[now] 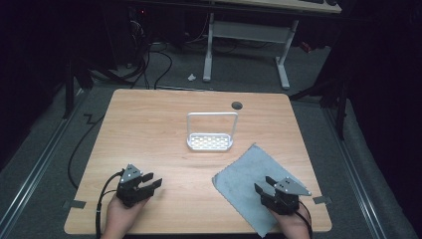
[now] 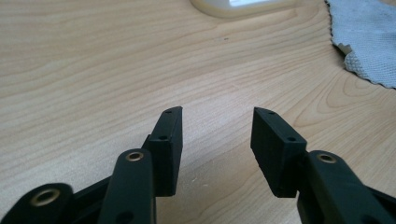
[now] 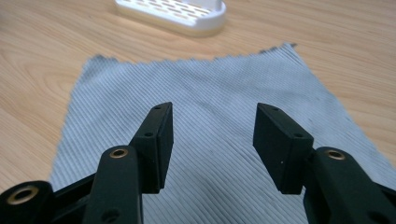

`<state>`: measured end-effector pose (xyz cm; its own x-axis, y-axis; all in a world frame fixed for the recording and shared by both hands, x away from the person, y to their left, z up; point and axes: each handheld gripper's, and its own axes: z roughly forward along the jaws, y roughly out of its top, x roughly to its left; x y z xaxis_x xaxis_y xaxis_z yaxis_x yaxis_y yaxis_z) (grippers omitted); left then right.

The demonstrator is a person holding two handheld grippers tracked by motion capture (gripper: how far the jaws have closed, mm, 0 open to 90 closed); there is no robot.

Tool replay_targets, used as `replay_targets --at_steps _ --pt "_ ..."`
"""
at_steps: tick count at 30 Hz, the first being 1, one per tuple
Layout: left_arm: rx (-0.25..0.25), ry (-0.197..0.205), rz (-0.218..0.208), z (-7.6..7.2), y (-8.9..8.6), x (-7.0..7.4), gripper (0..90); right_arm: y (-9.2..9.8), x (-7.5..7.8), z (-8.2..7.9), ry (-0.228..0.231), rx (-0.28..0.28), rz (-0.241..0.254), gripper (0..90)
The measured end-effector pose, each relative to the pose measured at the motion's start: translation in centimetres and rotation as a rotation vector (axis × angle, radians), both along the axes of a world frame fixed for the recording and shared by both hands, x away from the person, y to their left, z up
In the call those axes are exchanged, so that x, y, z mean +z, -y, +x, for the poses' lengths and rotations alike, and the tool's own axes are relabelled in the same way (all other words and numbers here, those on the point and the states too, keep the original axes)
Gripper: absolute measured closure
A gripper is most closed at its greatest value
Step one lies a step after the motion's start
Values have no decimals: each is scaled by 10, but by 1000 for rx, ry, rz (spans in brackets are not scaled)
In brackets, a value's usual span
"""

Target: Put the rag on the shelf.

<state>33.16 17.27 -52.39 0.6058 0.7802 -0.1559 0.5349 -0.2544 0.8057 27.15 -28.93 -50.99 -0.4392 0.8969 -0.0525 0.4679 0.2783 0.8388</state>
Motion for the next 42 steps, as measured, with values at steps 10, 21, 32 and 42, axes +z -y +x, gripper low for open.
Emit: replay_targets --at_steps 10,21,32,42 --pt "4 1 31 0 9 -4 485 12 -2 0 -9 -5 28 485" --pt "-24 2 38 -4 16 -5 470 -3 -6 0 -78 78 -16 608" --pt "-53 10 44 -6 19 -1 534 -1 -13 -5 -169 82 -112 900" --pt "-74 15 57 -8 26 -1 525 -36 -16 -1 -177 193 -94 900"
